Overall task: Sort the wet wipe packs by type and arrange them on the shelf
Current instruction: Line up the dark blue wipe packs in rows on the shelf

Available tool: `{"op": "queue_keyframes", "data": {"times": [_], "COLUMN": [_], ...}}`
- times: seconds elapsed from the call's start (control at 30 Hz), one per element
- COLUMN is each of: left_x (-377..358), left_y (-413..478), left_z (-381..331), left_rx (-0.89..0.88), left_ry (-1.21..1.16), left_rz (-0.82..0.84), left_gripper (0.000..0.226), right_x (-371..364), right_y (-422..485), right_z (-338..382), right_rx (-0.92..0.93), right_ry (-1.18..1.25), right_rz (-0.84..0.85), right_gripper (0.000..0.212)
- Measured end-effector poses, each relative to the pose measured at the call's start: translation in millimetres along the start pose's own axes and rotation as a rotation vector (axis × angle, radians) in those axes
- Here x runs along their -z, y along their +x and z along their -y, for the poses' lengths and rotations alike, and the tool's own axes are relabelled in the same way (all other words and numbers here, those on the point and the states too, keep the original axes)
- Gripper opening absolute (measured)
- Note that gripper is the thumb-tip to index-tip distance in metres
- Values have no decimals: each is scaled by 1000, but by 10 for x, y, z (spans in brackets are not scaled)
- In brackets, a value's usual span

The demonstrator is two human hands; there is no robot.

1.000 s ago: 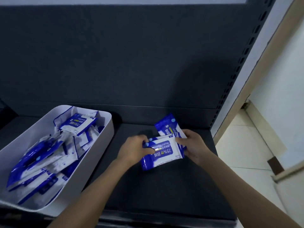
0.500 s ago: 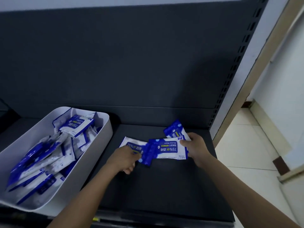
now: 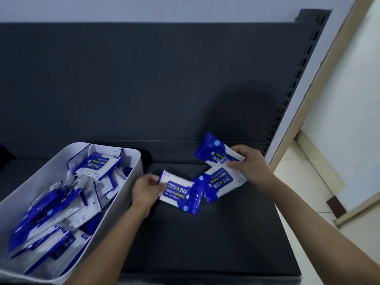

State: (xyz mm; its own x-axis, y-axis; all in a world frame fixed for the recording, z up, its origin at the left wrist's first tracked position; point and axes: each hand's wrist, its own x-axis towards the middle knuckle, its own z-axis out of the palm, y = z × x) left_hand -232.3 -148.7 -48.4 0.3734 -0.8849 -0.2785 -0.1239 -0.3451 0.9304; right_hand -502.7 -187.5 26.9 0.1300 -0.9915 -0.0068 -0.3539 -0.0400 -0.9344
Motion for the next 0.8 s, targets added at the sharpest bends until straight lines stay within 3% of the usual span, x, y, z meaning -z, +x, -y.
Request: {"op": "queue_keyframes", "data": {"times": [0.23, 0.33, 0.43, 0.6, 0.73, 0.8], "left_x": [-174, -266, -315, -306, -266, -319], "left_y": [-67, -110, -106, -60, 19, 8], "left_z": [-188, -243, -219, -59, -32, -134], "left_rx": [-171, -198, -171, -150, -116, -129], "left_ry": [-102, -27, 121, 367, 439, 407], "left_rz": [162, 239, 210, 233, 231, 245], "left_gripper": [19, 26, 34, 24, 22, 53], "right_x": [-480, -765, -933, -911, -737, -671], "right_y": [283, 339, 359, 364, 381, 373], "right_z": [379, 319, 240, 85, 9, 7], "right_rx": [161, 134, 42, -161, -214, -237], "right_ry": [-309, -209, -18, 271, 411, 494], "right_rz": [140, 156, 95, 17, 13, 53], "right_gripper": [23, 22, 21, 11, 13, 18]}}
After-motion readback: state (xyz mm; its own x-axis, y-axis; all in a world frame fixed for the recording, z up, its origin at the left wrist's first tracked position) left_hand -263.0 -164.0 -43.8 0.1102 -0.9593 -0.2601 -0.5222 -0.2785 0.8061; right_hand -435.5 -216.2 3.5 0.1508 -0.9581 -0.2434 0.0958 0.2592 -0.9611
